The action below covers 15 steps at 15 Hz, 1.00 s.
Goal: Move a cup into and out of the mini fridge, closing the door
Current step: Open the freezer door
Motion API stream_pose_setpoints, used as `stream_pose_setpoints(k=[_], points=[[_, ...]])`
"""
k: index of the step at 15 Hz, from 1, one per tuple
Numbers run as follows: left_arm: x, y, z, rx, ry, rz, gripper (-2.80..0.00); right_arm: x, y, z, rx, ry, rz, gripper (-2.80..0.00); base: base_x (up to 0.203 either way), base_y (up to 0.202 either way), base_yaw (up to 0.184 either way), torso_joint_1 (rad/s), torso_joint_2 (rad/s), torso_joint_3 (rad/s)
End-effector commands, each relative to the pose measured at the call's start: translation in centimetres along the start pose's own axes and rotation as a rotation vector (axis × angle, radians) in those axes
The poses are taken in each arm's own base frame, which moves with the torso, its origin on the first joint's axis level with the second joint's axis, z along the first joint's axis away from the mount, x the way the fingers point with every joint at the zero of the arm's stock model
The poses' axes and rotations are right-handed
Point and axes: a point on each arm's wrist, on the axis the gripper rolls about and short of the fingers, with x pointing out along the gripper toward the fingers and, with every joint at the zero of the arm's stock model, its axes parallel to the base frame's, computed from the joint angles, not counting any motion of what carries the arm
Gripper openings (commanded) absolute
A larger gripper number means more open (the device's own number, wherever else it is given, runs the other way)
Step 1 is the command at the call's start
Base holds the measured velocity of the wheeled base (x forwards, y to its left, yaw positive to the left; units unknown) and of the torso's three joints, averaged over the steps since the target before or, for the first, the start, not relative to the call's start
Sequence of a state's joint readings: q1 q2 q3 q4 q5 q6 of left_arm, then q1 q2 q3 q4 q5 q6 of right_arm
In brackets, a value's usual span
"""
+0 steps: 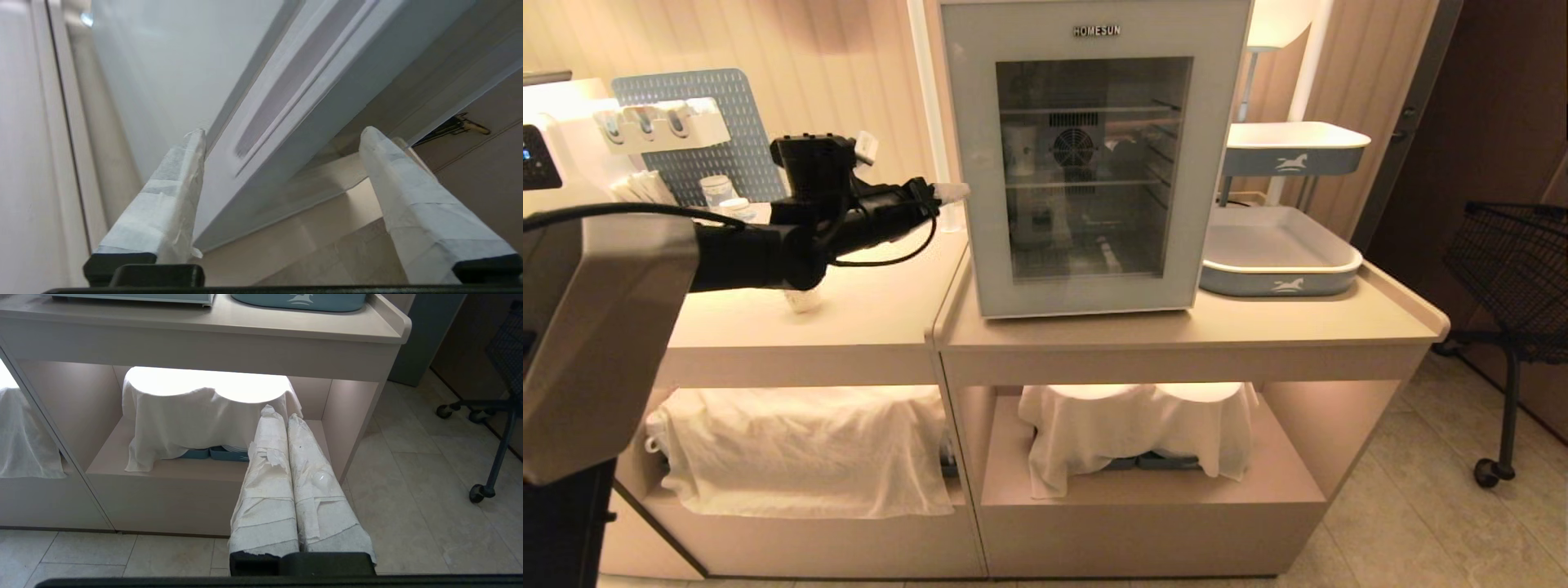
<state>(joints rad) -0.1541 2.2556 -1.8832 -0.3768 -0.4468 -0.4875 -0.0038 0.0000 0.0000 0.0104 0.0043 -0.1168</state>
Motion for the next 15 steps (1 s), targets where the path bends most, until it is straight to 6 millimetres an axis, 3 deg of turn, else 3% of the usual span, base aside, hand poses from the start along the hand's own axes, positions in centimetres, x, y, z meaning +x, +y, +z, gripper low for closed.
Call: stream_pose_setpoints(k=[1, 9, 15], points=[[0.7, -0.5, -0.2, 0.005, -0.006, -0.027, 0.00, 0.1, 0.1, -0.5, -0.001, 0.019, 0.002, -2.80, 0.000, 0.000, 0.000, 0.000, 0.00, 0.000], [0.9, -1.3, 0.3, 0.047, -0.055, -0.064, 0.00, 0.1, 0.1, -0.5, -0.001, 0.018, 0.003, -2.80, 0.000, 0.000, 0.000, 0.000, 0.00, 0.000], [1.8, -3.3, -0.4, 0.109, -0.086, -0.130, 0.00, 0.1, 0.1, -0.5, -0.001, 0.019, 0.003, -2.80, 0.000, 0.000, 0.000, 0.000, 0.00, 0.000]])
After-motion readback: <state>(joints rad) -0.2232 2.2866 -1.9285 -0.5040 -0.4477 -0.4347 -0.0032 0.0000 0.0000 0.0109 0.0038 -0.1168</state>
